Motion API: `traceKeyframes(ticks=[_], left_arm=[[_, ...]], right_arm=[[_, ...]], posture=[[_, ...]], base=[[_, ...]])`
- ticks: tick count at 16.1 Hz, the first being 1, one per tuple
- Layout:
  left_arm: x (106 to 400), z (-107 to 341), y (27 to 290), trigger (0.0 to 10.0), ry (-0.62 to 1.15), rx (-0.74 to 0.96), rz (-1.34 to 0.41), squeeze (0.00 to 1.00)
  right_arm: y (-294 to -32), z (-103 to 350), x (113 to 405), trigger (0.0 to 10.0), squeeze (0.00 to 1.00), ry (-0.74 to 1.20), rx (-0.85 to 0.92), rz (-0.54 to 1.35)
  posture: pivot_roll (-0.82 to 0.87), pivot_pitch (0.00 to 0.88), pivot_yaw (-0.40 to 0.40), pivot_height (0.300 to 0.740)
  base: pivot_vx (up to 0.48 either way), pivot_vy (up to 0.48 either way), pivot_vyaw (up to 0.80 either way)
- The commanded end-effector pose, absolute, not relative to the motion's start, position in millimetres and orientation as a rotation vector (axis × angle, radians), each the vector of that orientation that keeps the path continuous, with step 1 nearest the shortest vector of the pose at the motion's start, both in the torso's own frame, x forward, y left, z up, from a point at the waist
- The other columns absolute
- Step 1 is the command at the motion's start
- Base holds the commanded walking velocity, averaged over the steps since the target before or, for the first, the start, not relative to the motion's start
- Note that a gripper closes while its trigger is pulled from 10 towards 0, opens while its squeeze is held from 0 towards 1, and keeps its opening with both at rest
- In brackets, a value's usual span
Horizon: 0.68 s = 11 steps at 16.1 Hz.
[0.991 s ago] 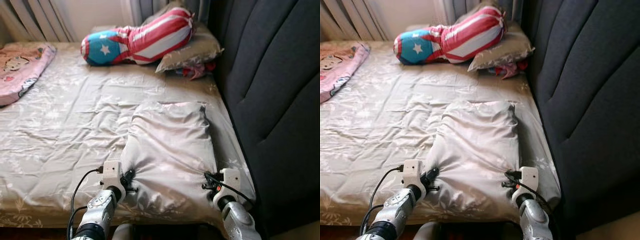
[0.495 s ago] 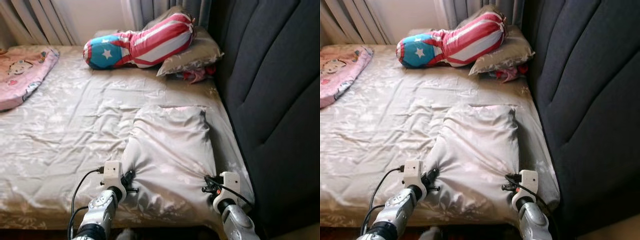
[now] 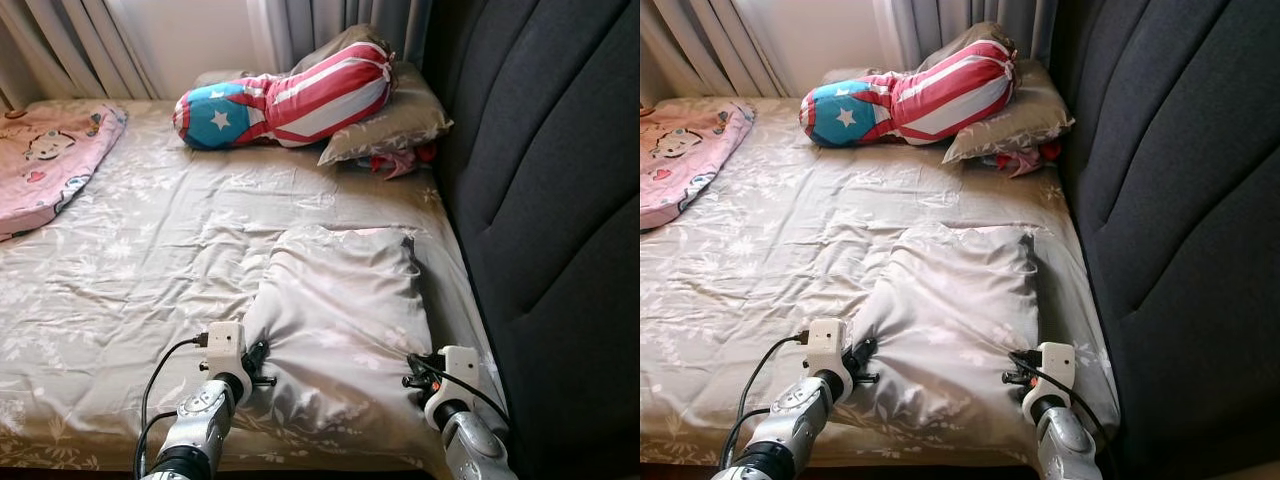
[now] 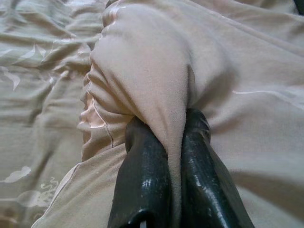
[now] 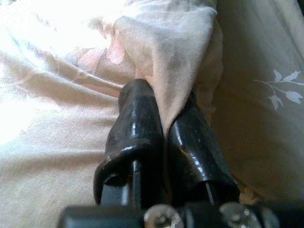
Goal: Clean up the room
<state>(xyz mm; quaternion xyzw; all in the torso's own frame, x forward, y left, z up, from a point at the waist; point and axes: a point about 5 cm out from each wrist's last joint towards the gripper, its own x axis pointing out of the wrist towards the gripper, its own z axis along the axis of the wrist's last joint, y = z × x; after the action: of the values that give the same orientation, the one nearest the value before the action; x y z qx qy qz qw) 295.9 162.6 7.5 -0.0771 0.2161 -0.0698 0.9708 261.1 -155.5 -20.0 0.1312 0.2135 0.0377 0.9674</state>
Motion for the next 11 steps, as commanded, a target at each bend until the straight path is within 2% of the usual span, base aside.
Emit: traceKeyframes(ticks=[1,7,11], left_arm=[[309.1,24.6,170.9,10.0,0.353,-0.122,-0.124,0.00],[309.6,24.5,173.7,10.0,0.355,-0.118,-0.116,0.00],[308.2,22.9,174.7,10.0,0.360,-0.088,-0.118,0.00]], right_arm=[[-159.2,-6.1,274.4,10.0,0.00,0.356,0.255,0.062],[-159.1,-9.3,274.1,10.0,0.00,0.388,0.237,0.045],[-155.0,-10.1,273.2,10.0,0.00,0.393,0.236,0.070]], posture=[[-0.04,0.000,-0.003,0.740],[-0.04,0.000,-0.003,0.740],[-0.05,0.000,-0.004,0.740]], base=[[0.000,0.000,0.00],[0.000,0.000,0.00],[0.000,0.000,-0.79]])
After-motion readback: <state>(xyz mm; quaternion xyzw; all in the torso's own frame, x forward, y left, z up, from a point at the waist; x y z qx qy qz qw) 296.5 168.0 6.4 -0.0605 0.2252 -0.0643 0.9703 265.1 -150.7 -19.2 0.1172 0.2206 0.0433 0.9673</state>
